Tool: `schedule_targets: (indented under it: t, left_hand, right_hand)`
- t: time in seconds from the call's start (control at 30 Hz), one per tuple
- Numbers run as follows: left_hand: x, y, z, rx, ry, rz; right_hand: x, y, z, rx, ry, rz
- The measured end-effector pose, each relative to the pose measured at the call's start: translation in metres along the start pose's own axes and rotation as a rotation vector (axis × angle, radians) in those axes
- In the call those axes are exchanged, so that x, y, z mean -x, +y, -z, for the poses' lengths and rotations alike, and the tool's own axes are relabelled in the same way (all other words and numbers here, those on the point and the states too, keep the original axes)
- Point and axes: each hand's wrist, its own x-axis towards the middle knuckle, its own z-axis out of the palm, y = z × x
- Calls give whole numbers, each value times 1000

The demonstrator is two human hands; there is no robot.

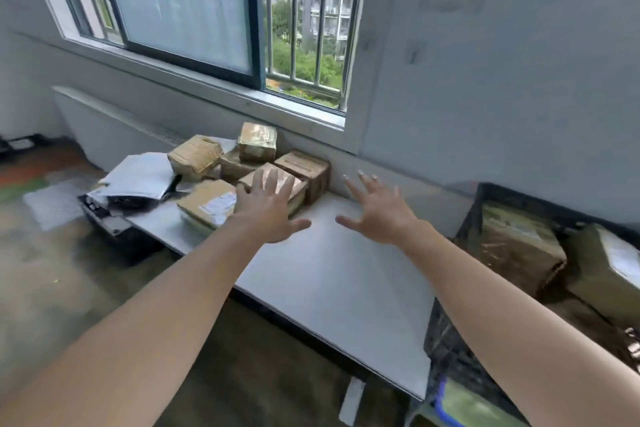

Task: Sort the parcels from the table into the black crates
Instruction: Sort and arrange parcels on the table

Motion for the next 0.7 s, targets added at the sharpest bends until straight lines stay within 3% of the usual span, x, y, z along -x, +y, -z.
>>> schedule_targets:
  t: [0.37,0.7]
  left_hand:
    - [-103,-171,-76,-39,-173,135]
    - [-187,-265,-126,-7,-299,132]
  right_hand:
    - [-175,-121,-90,-159,-107,92]
    - [-279,-190,-136,-212,-205,122]
